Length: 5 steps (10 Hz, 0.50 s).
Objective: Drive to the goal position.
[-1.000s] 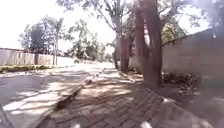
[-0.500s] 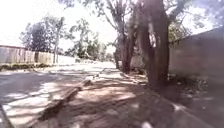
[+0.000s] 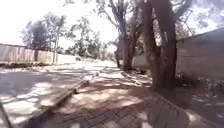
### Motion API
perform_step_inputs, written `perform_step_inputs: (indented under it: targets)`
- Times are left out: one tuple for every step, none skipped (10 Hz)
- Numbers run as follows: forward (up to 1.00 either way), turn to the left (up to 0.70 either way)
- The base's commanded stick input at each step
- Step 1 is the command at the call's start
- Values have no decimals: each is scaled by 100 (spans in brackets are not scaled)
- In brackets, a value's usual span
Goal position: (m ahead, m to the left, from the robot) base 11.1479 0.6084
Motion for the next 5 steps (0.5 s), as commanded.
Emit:
perform_step_inputs:
  targets:
    - [70,0]
    - [70,0]
    - [70,0]
    - [70,0]
    - [70,0]
